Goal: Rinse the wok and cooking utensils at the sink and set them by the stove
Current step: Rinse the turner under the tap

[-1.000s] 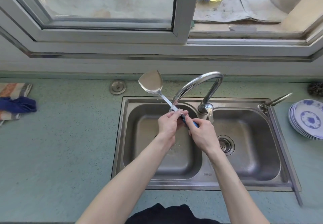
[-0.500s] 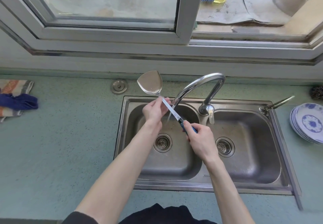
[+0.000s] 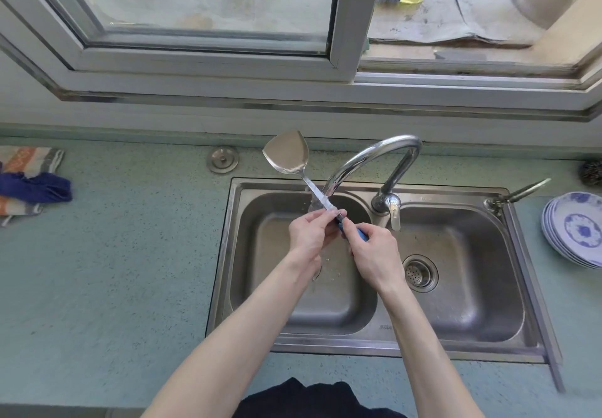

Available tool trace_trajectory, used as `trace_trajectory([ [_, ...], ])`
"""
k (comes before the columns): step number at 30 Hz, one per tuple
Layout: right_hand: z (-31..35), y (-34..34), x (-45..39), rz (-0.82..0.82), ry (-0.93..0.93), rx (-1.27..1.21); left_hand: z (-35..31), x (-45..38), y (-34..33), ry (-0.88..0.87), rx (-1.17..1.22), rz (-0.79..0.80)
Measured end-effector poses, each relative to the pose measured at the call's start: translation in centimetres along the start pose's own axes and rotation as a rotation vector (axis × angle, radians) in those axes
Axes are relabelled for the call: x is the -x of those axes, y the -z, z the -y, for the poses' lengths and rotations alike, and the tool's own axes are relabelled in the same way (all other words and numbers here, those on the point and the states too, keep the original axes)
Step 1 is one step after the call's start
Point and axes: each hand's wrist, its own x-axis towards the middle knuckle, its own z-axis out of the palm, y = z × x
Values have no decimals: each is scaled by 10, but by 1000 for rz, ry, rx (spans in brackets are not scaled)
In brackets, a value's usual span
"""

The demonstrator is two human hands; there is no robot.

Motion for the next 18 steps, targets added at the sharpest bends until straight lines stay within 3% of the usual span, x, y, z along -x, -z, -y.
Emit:
trace_trajectory([
  [4, 1, -3, 6, -11, -29, -13, -7, -2, 0, 13, -11, -9],
  [11, 0, -6, 24, 16, -45, -24, -41, -36, -1, 24, 41, -200],
  [18, -6, 5, 34, 33, -91, -56, -57, -53, 6, 14, 30, -275],
])
